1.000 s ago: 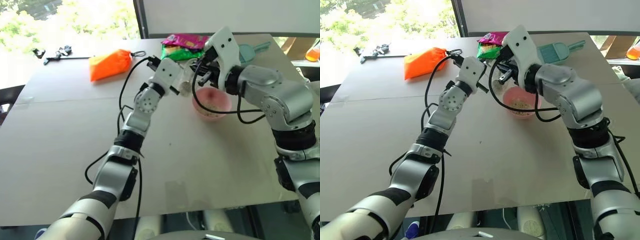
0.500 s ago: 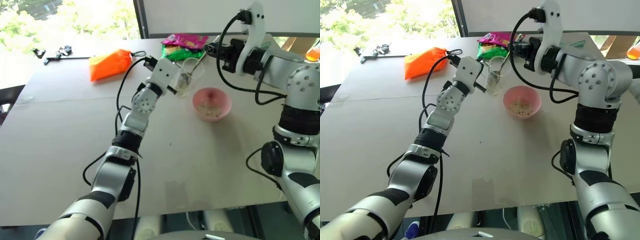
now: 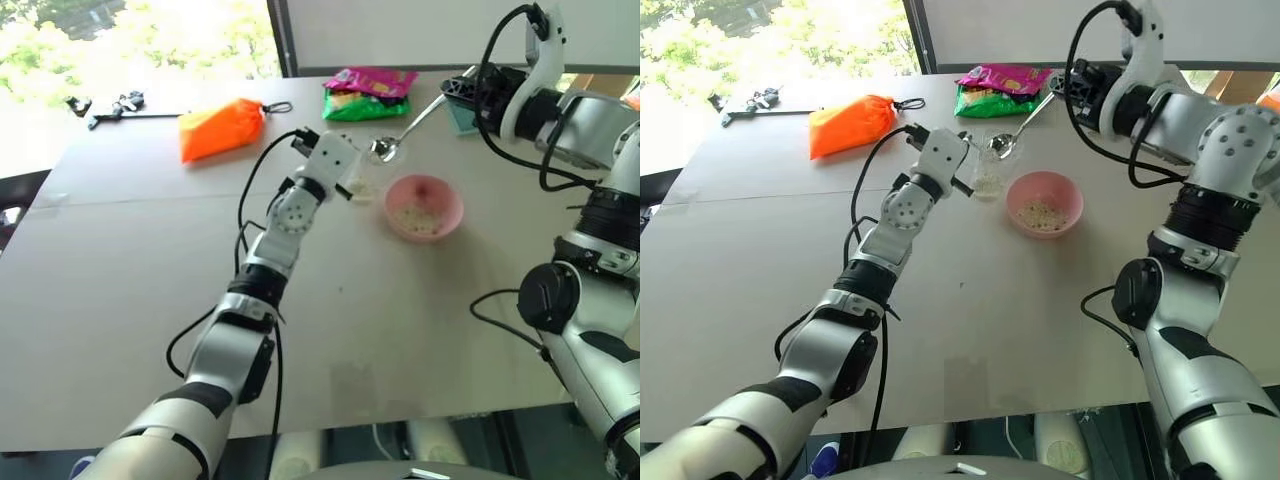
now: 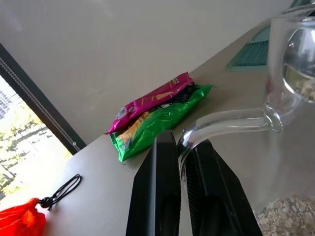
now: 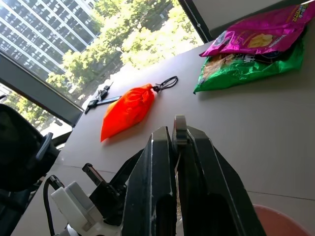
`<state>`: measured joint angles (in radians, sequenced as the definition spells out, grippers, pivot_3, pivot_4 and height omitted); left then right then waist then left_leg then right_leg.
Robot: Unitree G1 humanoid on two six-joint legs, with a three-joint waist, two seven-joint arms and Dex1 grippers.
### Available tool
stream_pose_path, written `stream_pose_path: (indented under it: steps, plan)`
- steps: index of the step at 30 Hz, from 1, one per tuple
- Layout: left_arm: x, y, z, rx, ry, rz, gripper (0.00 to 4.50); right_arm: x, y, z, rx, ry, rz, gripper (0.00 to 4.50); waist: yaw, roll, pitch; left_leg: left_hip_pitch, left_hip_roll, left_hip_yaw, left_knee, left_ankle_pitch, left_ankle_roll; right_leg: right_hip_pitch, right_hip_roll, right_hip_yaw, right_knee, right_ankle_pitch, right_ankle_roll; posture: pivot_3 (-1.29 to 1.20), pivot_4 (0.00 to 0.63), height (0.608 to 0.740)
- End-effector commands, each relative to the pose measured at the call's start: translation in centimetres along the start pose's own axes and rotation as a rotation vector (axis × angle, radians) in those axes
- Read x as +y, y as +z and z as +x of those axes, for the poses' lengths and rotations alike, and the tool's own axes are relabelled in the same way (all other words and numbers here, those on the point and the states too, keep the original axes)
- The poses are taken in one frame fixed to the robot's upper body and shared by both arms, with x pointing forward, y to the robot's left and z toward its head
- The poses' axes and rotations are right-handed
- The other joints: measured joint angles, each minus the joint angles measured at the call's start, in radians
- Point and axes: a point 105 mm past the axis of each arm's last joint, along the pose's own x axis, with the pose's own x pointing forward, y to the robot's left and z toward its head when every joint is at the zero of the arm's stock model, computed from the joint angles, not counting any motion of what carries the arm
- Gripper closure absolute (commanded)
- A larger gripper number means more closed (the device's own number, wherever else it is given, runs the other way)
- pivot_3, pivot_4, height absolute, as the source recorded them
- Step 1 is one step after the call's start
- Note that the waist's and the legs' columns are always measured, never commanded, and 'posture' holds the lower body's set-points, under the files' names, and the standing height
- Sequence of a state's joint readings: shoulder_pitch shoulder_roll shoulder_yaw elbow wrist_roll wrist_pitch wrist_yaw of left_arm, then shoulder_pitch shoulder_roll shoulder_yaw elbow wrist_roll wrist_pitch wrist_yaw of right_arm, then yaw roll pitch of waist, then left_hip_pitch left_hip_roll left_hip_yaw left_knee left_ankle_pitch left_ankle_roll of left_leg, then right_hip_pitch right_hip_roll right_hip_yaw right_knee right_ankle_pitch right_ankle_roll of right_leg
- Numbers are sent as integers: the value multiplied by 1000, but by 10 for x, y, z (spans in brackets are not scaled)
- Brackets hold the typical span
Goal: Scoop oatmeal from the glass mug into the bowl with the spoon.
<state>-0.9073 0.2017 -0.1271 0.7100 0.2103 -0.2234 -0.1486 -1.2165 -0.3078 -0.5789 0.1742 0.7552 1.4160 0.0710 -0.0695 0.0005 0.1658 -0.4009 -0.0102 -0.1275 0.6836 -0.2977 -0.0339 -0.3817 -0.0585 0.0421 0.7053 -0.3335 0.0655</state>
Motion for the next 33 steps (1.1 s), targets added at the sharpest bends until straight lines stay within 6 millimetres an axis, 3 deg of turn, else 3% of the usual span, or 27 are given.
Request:
stream_pose_path:
  steps: [1,7,10,33]
  plan:
    - [8,29,11,-98,26,35,4414,10,18,-8,-48,32,23,4500,0,0,0,0,0,0,0,0,0,-1,0,0,1,0,0,0,150,740]
    - [4,34,13,-126,25,25,4414,12,18,-7,-47,9,-28,4500,-2,0,0,-1,-2,5,0,0,0,-5,-5,1,6,0,0,0,150,740]
    - [3,35,12,-131,22,23,4414,16,14,-5,-27,55,42,4500,-3,0,0,-1,-2,7,0,0,1,-7,-5,2,7,0,0,0,150,740]
    - [8,24,6,-113,30,37,4414,-15,31,-25,-61,-8,254,4500,-1,0,0,-15,-4,7,4,2,2,-21,-6,2,12,0,0,0,150,740]
